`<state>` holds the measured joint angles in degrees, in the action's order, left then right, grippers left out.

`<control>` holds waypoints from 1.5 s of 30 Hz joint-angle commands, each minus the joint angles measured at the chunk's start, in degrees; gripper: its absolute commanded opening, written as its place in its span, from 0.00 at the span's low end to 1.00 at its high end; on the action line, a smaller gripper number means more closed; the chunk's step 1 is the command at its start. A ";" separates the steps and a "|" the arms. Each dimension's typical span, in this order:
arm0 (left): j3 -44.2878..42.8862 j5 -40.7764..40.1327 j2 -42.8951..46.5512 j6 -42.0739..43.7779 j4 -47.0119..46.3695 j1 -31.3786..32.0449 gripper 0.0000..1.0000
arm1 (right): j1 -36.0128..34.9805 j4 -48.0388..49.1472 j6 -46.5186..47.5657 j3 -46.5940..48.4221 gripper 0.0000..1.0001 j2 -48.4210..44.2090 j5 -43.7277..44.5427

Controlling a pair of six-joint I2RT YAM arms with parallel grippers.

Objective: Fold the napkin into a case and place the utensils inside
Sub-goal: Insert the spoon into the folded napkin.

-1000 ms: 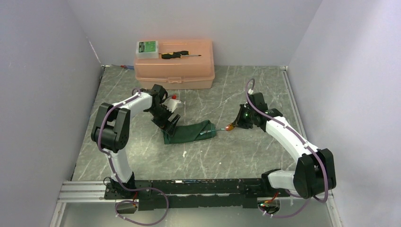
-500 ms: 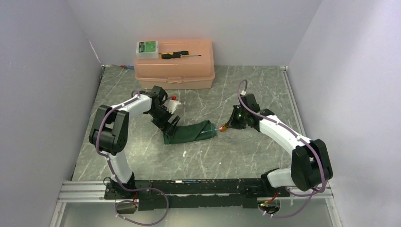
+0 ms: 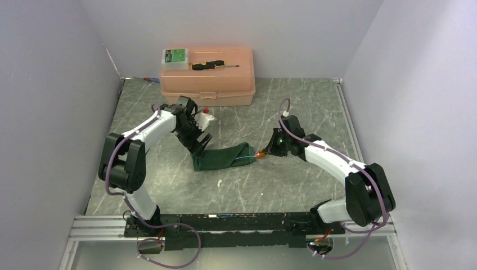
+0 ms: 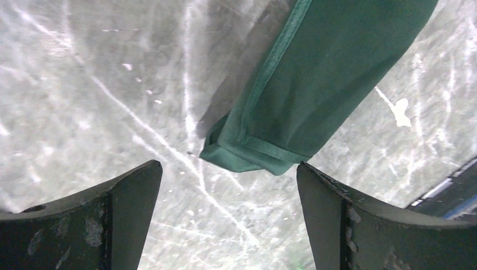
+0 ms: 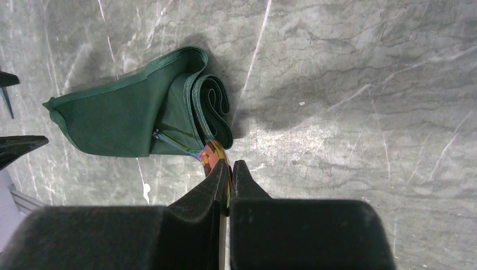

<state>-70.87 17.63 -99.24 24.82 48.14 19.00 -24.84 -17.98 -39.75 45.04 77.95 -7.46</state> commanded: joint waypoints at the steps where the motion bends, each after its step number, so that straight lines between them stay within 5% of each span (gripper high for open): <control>1: 3.16 -5.12 3.00 4.98 -0.63 0.24 0.95 | -0.44 4.59 -1.17 -1.10 0.00 -0.67 0.75; 45: 16.82 -15.28 0.73 14.64 -15.38 3.62 0.95 | -3.32 20.20 -5.94 -4.97 0.00 5.03 -5.45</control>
<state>-57.30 4.67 -96.31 37.06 33.93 22.37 -27.24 -2.39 -44.82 38.17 82.02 -12.62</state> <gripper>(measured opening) 0.950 0.032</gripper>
